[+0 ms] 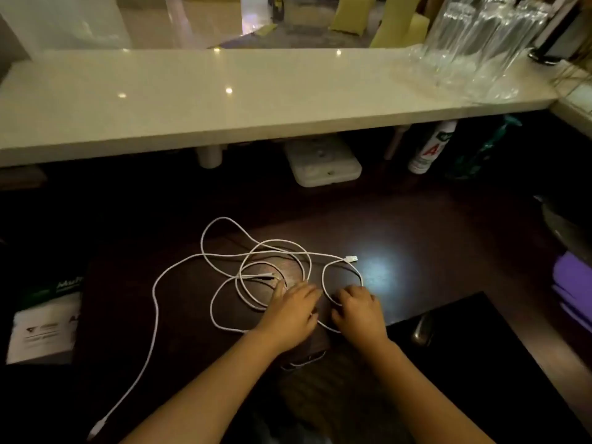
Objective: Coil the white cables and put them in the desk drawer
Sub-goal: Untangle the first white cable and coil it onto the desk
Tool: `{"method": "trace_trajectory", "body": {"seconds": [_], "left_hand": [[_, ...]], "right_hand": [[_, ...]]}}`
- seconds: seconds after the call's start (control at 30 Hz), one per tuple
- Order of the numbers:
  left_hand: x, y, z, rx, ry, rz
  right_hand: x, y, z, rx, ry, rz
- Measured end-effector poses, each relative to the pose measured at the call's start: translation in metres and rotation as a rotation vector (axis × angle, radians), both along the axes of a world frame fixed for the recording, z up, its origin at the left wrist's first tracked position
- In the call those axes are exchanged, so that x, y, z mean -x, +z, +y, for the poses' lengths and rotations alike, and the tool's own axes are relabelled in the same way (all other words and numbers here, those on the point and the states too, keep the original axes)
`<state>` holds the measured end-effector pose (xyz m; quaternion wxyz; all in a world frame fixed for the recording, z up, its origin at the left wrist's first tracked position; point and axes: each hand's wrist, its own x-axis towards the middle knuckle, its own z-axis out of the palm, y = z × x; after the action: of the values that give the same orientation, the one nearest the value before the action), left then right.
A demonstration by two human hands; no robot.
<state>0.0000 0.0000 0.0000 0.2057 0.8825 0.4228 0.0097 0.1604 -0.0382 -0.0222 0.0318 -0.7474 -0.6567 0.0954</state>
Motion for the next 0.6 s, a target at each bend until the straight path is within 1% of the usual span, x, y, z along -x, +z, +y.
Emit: {"method": "trace_trajectory", "body": {"seconds": [0.13, 0.2, 0.33, 0.4, 0.47, 0.57, 0.6], "left_hand": [[-0.016, -0.013, -0.001, 0.021, -0.092, 0.121], [-0.020, -0.022, 0.000, 0.034, -0.122, 0.171], [-0.022, -0.029, 0.002, 0.008, -0.143, 0.192], [-0.022, -0.028, 0.004, 0.010, -0.141, 0.168], [-0.021, -0.026, 0.009, 0.006, -0.120, 0.111], [-0.018, -0.018, 0.018, -0.007, -0.039, -0.077], [-0.017, -0.014, 0.021, -0.016, -0.001, -0.148]], "right_hand": [[0.005, -0.008, -0.010, -0.031, 0.009, -0.017], [0.004, -0.012, -0.013, -0.069, -0.003, 0.024], [0.007, -0.007, -0.015, -0.121, -0.023, 0.074], [0.006, -0.006, -0.016, -0.137, 0.012, 0.087], [0.002, -0.005, -0.016, -0.136, 0.019, 0.181], [-0.005, 0.004, -0.009, -0.132, -0.016, 0.296], [-0.006, 0.009, -0.006, -0.160, -0.030, 0.329]]}}
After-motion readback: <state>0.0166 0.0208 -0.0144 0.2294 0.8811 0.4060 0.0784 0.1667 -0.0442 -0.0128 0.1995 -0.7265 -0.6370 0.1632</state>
